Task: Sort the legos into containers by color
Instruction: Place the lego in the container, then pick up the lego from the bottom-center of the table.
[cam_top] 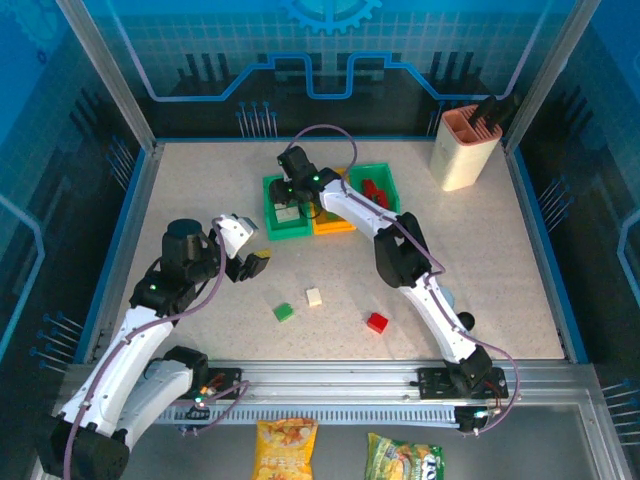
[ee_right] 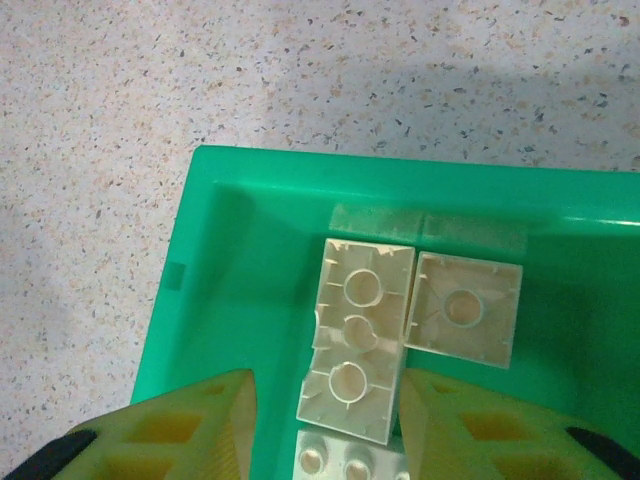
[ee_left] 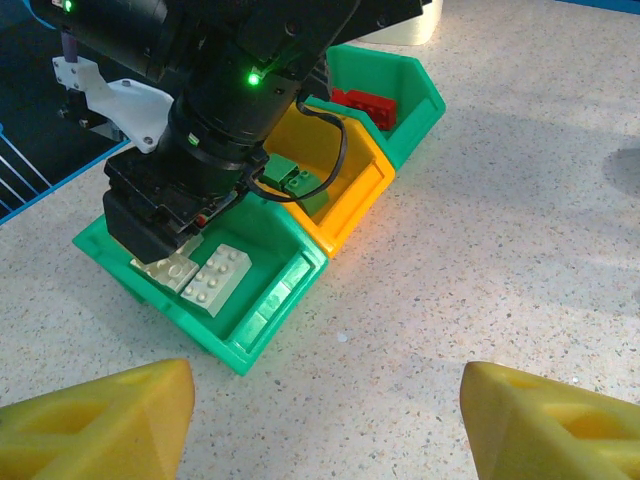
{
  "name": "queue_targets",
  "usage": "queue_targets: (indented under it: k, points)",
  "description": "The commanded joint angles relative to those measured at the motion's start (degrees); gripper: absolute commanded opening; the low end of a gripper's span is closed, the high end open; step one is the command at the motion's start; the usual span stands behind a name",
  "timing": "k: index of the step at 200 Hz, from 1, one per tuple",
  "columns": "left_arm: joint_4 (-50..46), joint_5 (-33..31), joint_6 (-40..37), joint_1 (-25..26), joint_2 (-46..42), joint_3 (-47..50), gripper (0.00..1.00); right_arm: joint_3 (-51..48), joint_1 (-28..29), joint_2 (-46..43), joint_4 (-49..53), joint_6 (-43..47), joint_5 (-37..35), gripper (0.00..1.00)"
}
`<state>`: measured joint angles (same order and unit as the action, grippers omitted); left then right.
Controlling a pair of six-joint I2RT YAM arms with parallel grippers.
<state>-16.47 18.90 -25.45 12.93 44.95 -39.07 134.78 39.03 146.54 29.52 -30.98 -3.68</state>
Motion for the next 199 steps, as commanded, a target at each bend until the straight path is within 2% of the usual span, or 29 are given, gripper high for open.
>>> queue_targets:
  k: [1,37,117,199]
  points:
    - [-0.6,1.5,0.3,0.4,-0.2,-1.2,0.72,-1.4,-0.2,-5.3,0.7,1.3,0.9,0.42]
    - [-0.7,1.2,0.2,0.4,-0.2,-1.2,0.72,-4.6,-0.1,-9.0,3.8,3.2,0.7,0.41]
    - [-0.7,1.3,0.1,0.4,0.1,-1.2,0.72,-18.9,1.0,-20.2,12.3,4.5,-1.4,0.41]
    - [-1.0,0.9,-0.3,0.4,0.1,-1.4,0.72,-31.9,6.4,-26.6,18.7,0.5,-1.2,0.43]
